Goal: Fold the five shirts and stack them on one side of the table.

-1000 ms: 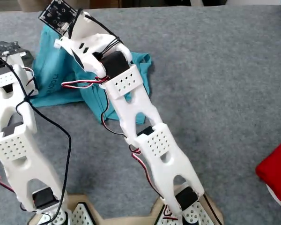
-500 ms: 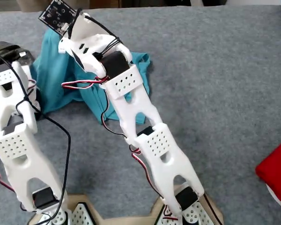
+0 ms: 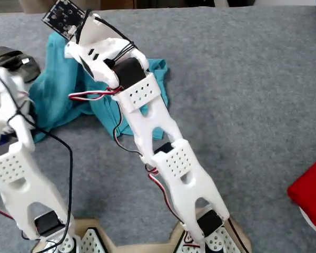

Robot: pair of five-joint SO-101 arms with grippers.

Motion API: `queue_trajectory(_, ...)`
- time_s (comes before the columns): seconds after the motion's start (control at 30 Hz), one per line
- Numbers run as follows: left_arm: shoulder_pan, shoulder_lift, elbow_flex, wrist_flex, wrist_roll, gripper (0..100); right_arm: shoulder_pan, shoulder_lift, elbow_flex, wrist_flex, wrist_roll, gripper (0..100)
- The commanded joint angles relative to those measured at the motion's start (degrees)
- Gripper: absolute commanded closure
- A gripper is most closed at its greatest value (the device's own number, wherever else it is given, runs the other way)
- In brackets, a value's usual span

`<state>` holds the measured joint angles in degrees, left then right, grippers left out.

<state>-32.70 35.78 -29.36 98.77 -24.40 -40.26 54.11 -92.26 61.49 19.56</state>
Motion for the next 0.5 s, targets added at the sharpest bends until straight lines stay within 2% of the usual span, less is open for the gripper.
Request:
queue_trajectory(0.0, -2.46, -8.66, -7.65, 0.79, 3.60, 98, -2.86, -6.46, -2.86, -1.14, -0.09, 99.3)
queue_trajectory(0.23, -2.46, -14.29, -9.93, 1.23, 10.81, 98, -6.46, -6.64, -3.21, -4.48, -0.09, 99.3)
queue_trajectory(0.37, -3.34, -17.89, -9.49, 2.02, 13.27, 98, -7.78, -6.29, -2.77, -3.69, -0.35, 99.3)
queue_trajectory(0.47, -6.68, -21.23, -9.85, 2.02, 15.65, 98, -9.80, -6.02, 0.22, 0.18, -2.02, 99.3)
